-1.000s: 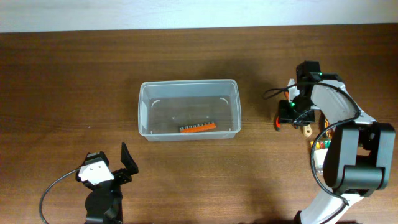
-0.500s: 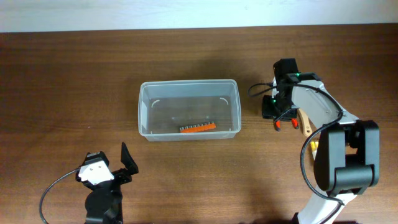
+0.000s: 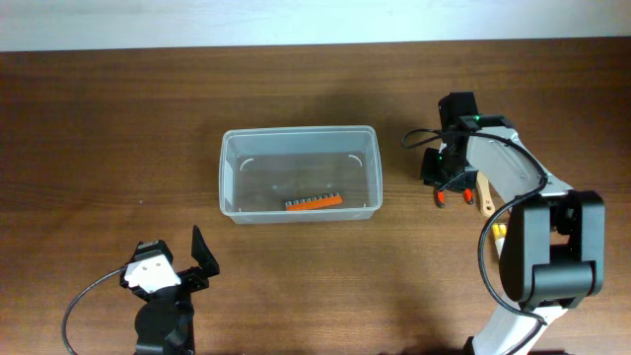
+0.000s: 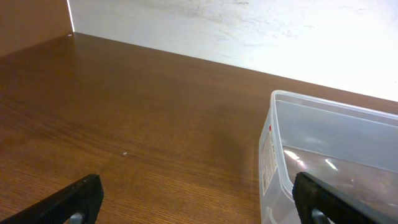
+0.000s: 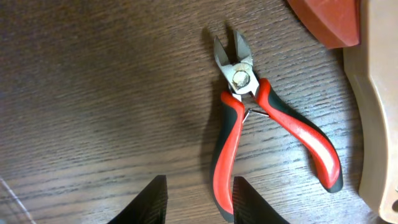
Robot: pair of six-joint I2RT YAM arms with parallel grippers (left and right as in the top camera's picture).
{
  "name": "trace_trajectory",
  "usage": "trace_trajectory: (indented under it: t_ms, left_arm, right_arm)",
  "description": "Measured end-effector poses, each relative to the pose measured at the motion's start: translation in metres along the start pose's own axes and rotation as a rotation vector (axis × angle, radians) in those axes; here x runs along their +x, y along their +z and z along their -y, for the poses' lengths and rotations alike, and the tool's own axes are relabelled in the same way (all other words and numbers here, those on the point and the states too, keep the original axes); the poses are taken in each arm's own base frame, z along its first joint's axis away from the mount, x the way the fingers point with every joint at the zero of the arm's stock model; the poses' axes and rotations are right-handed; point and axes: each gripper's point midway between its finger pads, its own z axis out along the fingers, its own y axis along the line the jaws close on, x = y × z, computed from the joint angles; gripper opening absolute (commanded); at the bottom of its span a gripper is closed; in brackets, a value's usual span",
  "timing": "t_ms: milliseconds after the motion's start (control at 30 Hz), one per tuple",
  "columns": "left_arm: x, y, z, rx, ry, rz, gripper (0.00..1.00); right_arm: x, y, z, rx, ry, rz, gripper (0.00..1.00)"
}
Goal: Pack container
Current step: 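Lower the right gripper and grasp the red-handled pliers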
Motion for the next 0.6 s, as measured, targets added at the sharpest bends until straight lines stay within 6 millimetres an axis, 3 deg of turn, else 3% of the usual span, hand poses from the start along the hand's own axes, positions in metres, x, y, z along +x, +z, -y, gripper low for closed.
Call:
trace_trajectory:
  t_ms: [233, 600]
  left_arm:
    - [0.000, 0.000, 0.000, 0.000, 0.000, 0.000, 0.99]
    - [0.000, 0.000, 0.000, 0.000, 0.000, 0.000, 0.99]
  right_arm:
    - [0.002, 0.010, 0.004, 0.017, 0.004, -0.022, 0.32]
    - [-0.006, 0.012, 0.026, 0.038, 0.060, -0.009, 0.32]
